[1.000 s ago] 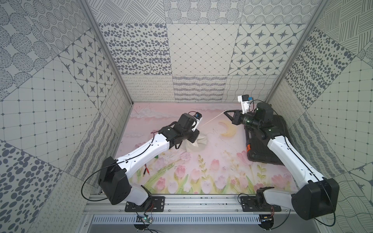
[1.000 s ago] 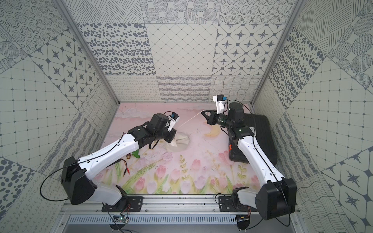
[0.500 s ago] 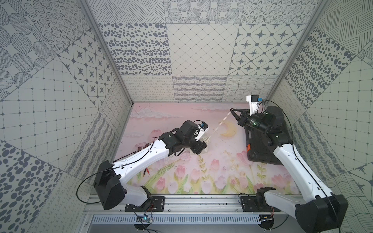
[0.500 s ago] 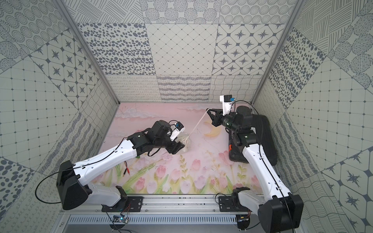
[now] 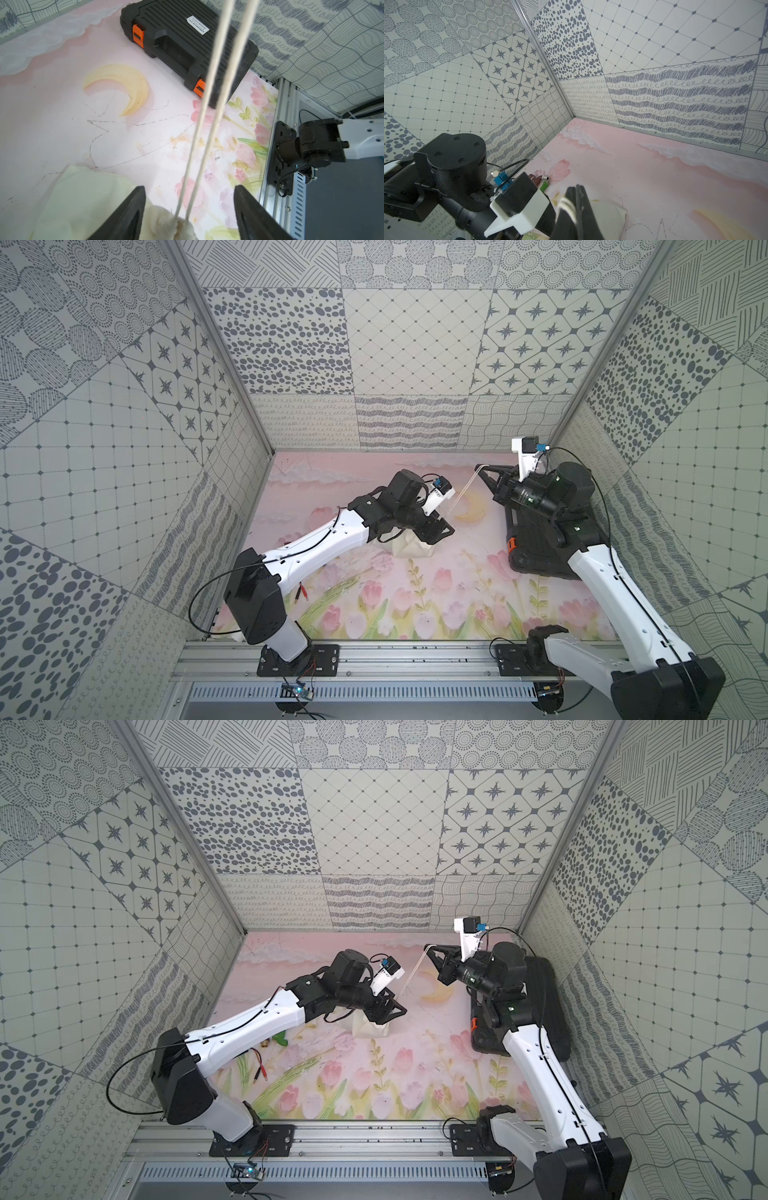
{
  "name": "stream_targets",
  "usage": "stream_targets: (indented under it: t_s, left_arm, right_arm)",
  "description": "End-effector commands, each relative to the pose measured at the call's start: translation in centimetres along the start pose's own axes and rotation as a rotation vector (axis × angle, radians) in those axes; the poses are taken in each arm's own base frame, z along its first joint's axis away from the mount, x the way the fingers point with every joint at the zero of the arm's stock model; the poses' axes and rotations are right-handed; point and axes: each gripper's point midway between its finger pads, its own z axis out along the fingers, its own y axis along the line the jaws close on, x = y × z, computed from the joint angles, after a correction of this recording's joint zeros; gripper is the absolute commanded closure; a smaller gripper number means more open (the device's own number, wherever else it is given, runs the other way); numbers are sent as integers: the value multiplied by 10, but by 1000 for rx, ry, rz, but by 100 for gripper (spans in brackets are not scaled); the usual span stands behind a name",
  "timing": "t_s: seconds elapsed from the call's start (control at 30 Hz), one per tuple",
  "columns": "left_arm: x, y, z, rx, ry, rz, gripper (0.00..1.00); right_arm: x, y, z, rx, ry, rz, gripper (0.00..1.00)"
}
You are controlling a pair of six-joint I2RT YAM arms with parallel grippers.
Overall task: Close the soil bag
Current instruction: Frap the soil bag at the center of the board.
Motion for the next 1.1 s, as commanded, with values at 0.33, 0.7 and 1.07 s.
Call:
stream_targets:
  t_s: [0.33,0.7,1.07]
  left_arm:
    - [32,-13,23,157,68,-99,91]
    - [189,-6,32,-33,512,-151,98]
    - [251,5,19,-170,732,-173,92]
  right_arm:
    - [-27,8,-9,4,-81,-82,100]
    - [-88,-21,-18,164,-204,-78,100]
    - [-122,-43,-33,254,-290,-76,100]
